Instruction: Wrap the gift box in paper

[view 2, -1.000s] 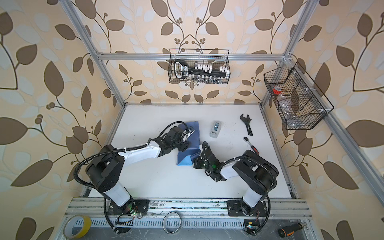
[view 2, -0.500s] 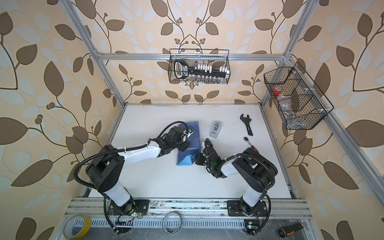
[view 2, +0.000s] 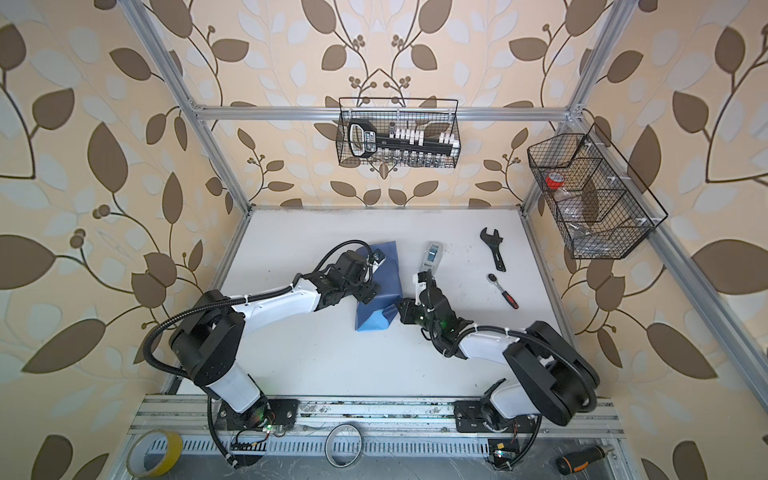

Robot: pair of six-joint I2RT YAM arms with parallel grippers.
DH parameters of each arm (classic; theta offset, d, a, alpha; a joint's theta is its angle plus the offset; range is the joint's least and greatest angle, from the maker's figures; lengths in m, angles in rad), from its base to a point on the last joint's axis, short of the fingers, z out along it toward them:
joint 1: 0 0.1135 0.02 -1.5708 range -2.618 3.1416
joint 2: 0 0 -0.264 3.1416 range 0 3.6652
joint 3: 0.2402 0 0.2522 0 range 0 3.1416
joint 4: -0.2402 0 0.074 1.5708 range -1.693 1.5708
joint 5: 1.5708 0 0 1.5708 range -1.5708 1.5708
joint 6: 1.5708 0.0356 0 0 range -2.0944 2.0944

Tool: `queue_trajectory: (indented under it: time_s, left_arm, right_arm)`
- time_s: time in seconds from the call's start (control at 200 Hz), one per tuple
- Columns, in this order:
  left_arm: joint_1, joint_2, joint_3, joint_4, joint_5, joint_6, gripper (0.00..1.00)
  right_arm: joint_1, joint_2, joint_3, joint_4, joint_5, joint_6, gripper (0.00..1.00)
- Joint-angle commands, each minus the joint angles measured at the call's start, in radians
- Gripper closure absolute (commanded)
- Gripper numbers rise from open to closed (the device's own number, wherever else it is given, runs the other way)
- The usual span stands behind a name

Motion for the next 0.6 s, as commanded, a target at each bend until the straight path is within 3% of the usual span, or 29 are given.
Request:
queue_trajectory:
  time_s: [0.0,0.31,0.415,0.595]
  left_arm:
    - [0.003,-0.135,0.019,-0.037,0.013,-0.183,0.10]
    - [0.007,-0.450,-0.215,-0.116,-0.007,-0.527,0.13]
    - [0.033,-0.479,-0.266,-0.162,0.044,-0.618,0.17]
    - [0.095,-0.473,-0.335,-0.164,0.094,-0.678,0.23]
  right_arm:
    - [-0.043,-0.030,0.056,-0.145,-0.009,-0.090,0.70]
    - [-0.074,0.113,0.309,-0.300,-0.050,-0.183,0.58]
    - [-0.074,0.185,0.359,-0.305,-0.093,-0.162,0.51]
    - [-0.075,0.235,0.367,-0.319,-0.126,-0.145,0.49]
